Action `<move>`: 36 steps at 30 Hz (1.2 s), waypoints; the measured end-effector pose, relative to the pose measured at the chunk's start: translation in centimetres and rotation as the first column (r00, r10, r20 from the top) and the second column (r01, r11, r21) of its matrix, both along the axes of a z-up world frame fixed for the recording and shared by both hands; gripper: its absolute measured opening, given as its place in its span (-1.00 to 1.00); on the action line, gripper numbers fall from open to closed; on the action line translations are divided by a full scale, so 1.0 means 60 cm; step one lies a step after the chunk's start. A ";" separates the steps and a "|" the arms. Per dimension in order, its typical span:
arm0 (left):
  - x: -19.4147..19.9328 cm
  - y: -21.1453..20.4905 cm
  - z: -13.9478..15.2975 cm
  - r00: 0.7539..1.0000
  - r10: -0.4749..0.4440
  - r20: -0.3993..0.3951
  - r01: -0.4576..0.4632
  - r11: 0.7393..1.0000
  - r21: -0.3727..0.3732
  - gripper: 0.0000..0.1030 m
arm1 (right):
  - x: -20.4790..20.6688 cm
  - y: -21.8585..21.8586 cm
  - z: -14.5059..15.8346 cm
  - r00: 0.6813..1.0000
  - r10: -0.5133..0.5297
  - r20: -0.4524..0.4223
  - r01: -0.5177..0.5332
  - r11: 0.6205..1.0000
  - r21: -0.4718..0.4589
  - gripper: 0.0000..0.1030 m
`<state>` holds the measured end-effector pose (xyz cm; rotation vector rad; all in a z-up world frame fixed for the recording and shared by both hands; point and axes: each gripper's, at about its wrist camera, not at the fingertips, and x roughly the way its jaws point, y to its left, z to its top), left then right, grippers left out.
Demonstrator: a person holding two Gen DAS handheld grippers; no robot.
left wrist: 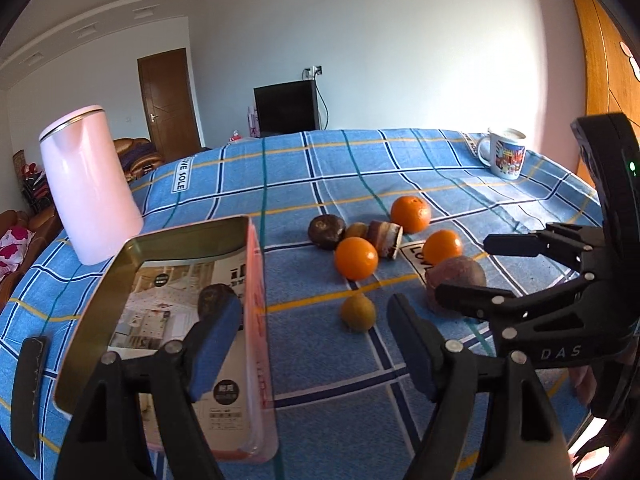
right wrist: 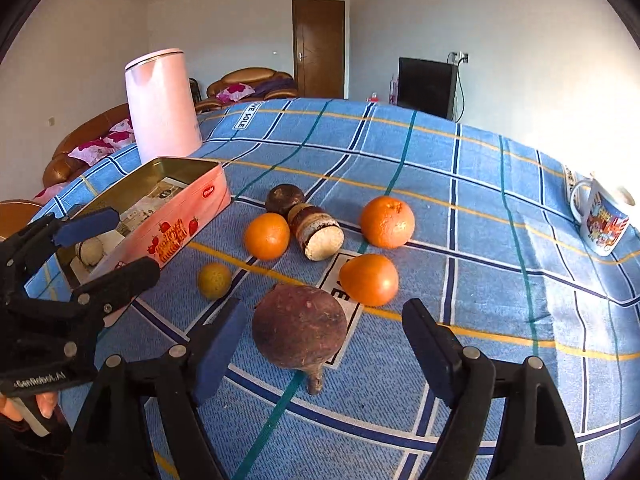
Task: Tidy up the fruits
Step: 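Grasp the purple root with the right gripper while the left gripper grasps the small yellow fruit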
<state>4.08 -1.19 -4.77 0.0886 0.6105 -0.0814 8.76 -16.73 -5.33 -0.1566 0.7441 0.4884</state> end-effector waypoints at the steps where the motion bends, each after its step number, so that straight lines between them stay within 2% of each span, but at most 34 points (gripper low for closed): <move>1: 0.004 -0.005 -0.003 1.000 -0.003 -0.009 0.004 1.000 0.004 0.51 | 0.005 -0.001 -0.003 1.000 0.008 -0.018 -0.008 1.000 0.012 0.58; 3: 0.013 -0.014 -0.009 0.999 -0.016 -0.030 0.016 1.000 0.007 0.51 | 0.018 0.001 -0.014 0.998 0.004 -0.059 -0.004 1.000 0.008 0.58; 5: 0.019 -0.021 -0.015 0.999 -0.024 -0.047 0.024 1.000 0.010 0.51 | 0.025 -0.004 -0.020 0.993 0.040 -0.111 -0.033 0.998 0.060 0.35; 6: 0.022 -0.024 -0.016 0.998 -0.026 -0.052 0.027 1.000 0.015 0.51 | 0.025 -0.007 -0.020 0.990 0.068 -0.126 -0.055 0.993 0.104 0.07; 7: 0.023 -0.027 -0.017 0.998 -0.027 -0.056 0.028 0.999 0.020 0.50 | 0.023 -0.011 -0.019 0.989 0.072 -0.130 -0.056 0.991 0.122 0.04; 11: 0.031 -0.041 -0.019 0.997 -0.041 -0.071 0.044 0.998 0.040 0.48 | 0.004 -0.031 0.003 1.000 -0.006 -0.023 0.009 0.993 0.115 0.04; 15: 0.049 -0.058 -0.030 0.990 -0.062 -0.125 0.070 0.996 0.061 0.18 | 0.001 -0.055 0.018 0.989 -0.121 0.086 0.118 0.992 0.045 0.04; 16: 0.055 -0.062 -0.034 0.986 -0.072 -0.150 0.081 0.995 0.057 0.01 | 0.005 -0.058 0.017 0.986 -0.136 0.098 0.133 0.991 0.029 0.04; 18: 0.067 -0.066 -0.041 0.977 -0.085 -0.197 0.096 0.994 0.044 -0.05 | 0.011 -0.065 0.015 0.985 -0.149 0.091 0.146 0.989 0.034 0.04; 20: 0.080 -0.063 -0.049 0.966 -0.091 -0.242 0.094 0.996 0.001 -0.10 | 0.015 -0.070 0.016 0.985 -0.148 0.090 0.143 0.988 0.051 0.04; 23: 0.086 -0.056 -0.051 0.963 -0.074 -0.259 0.068 0.997 -0.032 -0.43 | 0.018 -0.071 0.016 0.987 -0.137 0.082 0.133 0.990 0.057 0.04; 24: 0.086 -0.054 -0.051 0.963 -0.072 -0.259 0.064 0.997 -0.040 -0.48 | 0.018 -0.073 0.016 0.988 -0.137 0.077 0.132 0.989 0.062 0.04; 27: 0.079 -0.050 -0.048 0.970 -0.056 -0.239 0.048 0.998 -0.039 -0.48 | 0.017 -0.080 0.015 0.988 -0.135 0.069 0.129 0.988 0.086 0.04; 36: 0.041 -0.064 -0.020 0.996 -0.048 -0.077 0.049 0.999 0.010 -0.48 | -0.002 -0.087 0.026 0.984 -0.130 0.126 0.113 0.985 0.133 0.04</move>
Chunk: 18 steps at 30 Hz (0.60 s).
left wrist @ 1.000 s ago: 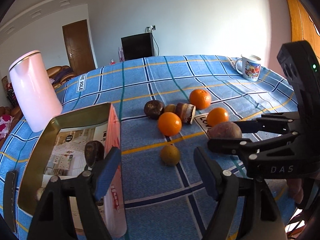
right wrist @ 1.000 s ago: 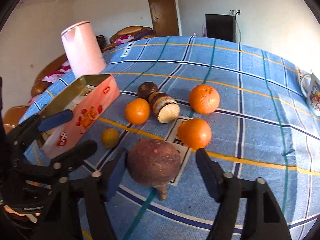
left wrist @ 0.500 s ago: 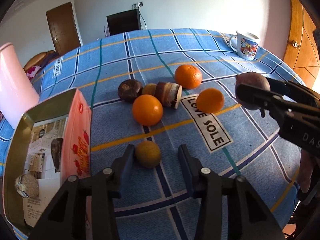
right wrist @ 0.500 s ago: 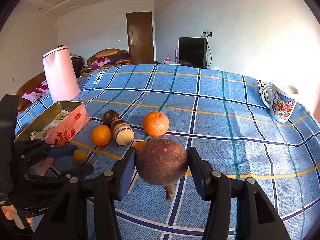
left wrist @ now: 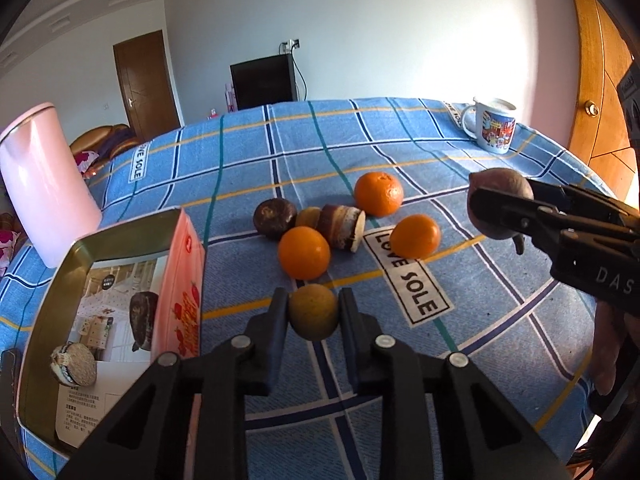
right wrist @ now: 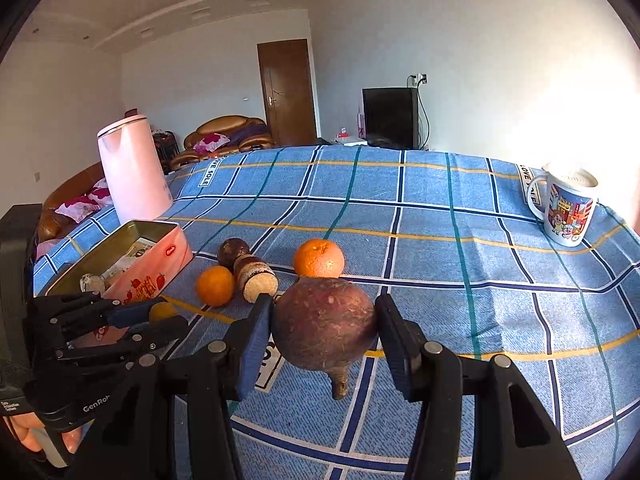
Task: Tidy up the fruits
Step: 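Grasp the purple root with the right gripper while the left gripper grasps the small yellow fruit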
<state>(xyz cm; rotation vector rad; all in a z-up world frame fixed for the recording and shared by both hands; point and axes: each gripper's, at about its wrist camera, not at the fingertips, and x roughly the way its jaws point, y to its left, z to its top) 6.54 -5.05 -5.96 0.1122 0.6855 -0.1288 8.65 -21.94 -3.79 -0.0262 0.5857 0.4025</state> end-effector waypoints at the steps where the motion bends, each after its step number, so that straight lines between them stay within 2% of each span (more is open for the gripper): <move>1: -0.003 0.001 0.004 1.000 0.002 0.017 -0.002 1.000 0.001 -0.48 | -0.002 -0.002 0.001 1.000 0.001 0.008 -0.001 1.000 0.007 0.04; 18: -0.038 0.018 0.029 0.984 0.058 0.169 -0.050 0.997 -0.051 -0.48 | -0.046 -0.017 0.025 0.986 -0.014 0.166 0.003 0.998 0.064 0.04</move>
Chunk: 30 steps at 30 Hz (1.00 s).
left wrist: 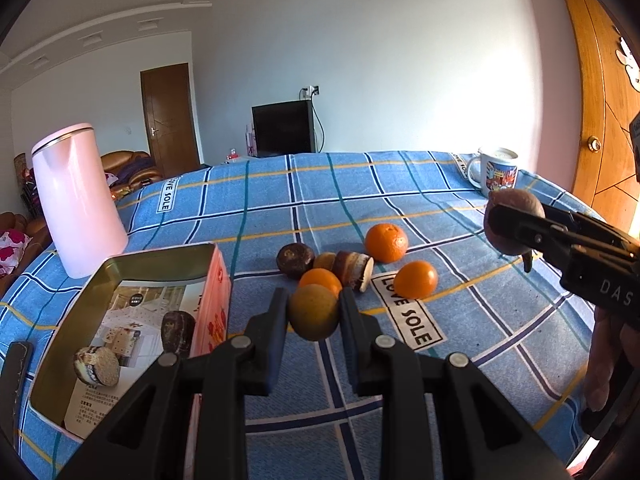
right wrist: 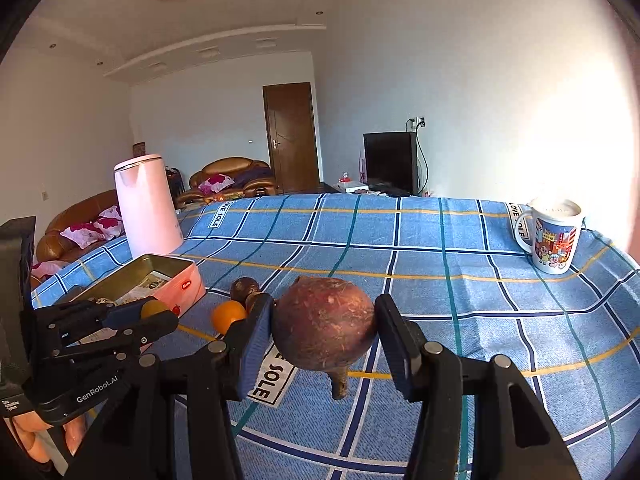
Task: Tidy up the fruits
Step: 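Grasp the purple root with the right gripper while the left gripper grasps the small yellow fruit, then carry the purple root and yellow fruit into the tin box and open both grippers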
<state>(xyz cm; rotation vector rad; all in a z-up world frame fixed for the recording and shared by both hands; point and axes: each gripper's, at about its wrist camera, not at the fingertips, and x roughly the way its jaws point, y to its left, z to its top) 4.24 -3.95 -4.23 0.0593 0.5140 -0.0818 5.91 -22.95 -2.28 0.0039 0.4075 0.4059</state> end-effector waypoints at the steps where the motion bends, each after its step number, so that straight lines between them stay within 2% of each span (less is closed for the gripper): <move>1: -0.002 0.000 0.001 1.000 0.004 0.006 -0.004 1.000 0.001 -0.48 | -0.002 -0.001 0.000 1.000 0.000 0.006 0.000 1.000 0.002 0.04; 30: -0.039 0.000 0.030 0.985 0.051 0.162 -0.057 0.998 0.031 -0.48 | -0.044 -0.006 0.014 0.990 -0.015 0.139 0.014 1.000 0.009 0.04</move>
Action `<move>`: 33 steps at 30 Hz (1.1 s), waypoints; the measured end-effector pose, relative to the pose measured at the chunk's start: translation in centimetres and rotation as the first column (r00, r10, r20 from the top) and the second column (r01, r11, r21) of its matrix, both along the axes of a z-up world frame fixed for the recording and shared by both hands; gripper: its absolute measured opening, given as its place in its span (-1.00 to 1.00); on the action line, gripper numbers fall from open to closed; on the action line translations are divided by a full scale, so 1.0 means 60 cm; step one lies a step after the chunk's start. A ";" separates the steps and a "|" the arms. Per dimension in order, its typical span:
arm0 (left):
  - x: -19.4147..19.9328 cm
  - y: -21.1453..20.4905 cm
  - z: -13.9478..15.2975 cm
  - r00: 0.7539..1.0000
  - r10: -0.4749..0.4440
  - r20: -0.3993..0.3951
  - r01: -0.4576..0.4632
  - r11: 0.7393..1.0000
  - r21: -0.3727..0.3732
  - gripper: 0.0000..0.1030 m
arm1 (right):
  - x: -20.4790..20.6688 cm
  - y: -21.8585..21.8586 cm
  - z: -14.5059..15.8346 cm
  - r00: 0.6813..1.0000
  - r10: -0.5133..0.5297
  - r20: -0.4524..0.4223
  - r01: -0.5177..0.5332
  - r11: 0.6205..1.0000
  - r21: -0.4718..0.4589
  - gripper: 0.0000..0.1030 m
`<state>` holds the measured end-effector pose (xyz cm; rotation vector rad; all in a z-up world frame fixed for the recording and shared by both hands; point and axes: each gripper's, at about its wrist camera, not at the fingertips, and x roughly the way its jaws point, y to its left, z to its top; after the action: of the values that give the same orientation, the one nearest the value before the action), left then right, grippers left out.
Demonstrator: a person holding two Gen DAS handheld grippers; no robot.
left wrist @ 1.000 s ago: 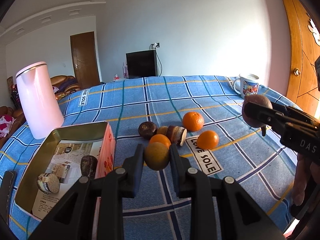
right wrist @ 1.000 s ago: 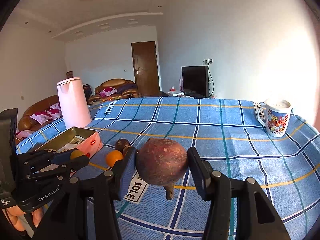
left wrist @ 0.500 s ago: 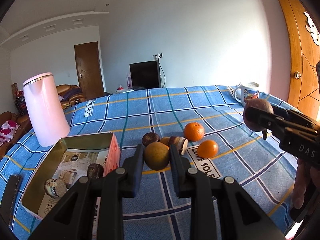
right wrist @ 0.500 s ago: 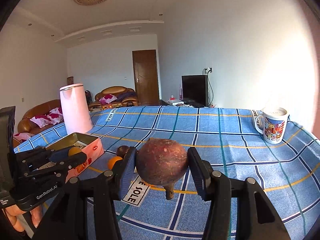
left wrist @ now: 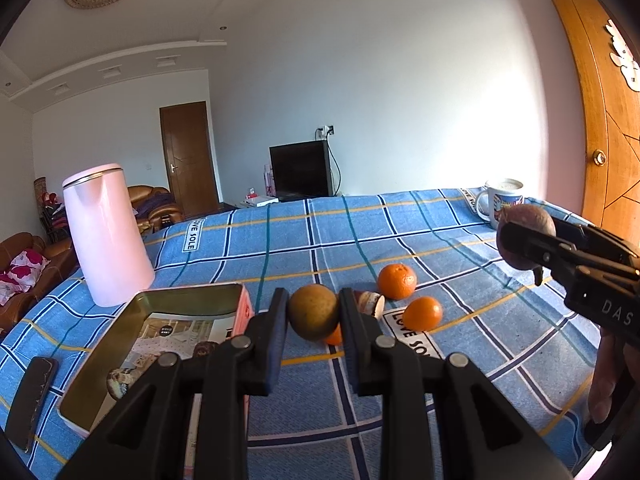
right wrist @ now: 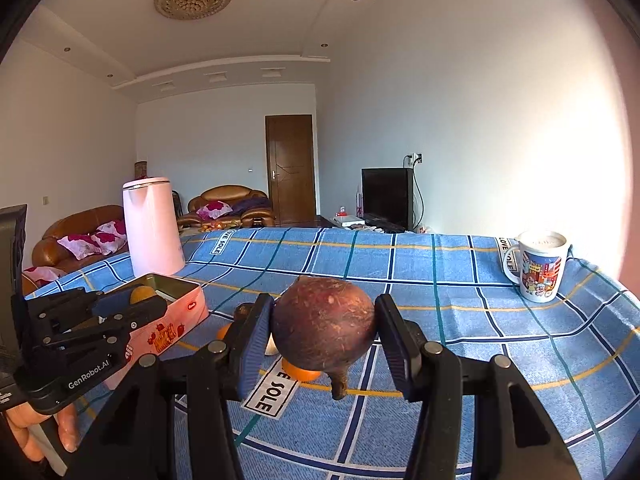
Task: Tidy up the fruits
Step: 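Carry the purple root and yellow fruit into the tin box and open both grippers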
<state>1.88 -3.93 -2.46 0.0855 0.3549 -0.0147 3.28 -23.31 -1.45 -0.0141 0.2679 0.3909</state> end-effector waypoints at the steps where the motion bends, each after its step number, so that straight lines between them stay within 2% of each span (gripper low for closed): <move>1: -0.001 0.002 0.001 1.000 0.003 0.004 -0.003 1.000 -0.001 -0.48 | -0.001 0.001 0.001 1.000 0.000 0.004 0.000 1.000 -0.001 0.04; 9: -0.004 0.027 0.008 0.999 0.033 0.016 -0.032 0.999 -0.023 -0.48 | -0.008 0.008 0.004 1.000 -0.006 0.022 0.006 1.000 -0.015 0.04; 17: -0.008 0.076 0.009 0.997 0.074 0.011 -0.073 0.995 -0.060 -0.48 | -0.003 0.055 0.018 0.999 0.037 0.017 -0.037 0.998 -0.042 0.04; 22: -0.013 0.132 0.012 0.991 0.136 0.002 -0.135 0.986 -0.094 -0.48 | 0.005 0.115 0.035 0.991 0.134 -0.015 -0.135 0.990 -0.037 0.04; 27: -0.020 0.196 0.007 0.978 0.206 -0.020 -0.207 0.970 -0.126 -0.48 | 0.016 0.195 0.042 0.962 0.263 -0.071 -0.265 0.964 -0.022 0.05; 33: -0.018 0.252 -0.002 0.967 0.252 -0.046 -0.256 0.956 -0.146 -0.48 | 0.024 0.277 0.028 0.933 0.340 -0.122 -0.347 0.937 -0.046 0.05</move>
<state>0.77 11.18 -2.56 -0.1110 0.3887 0.2125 4.71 -6.71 0.25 -0.1065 0.3915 0.7333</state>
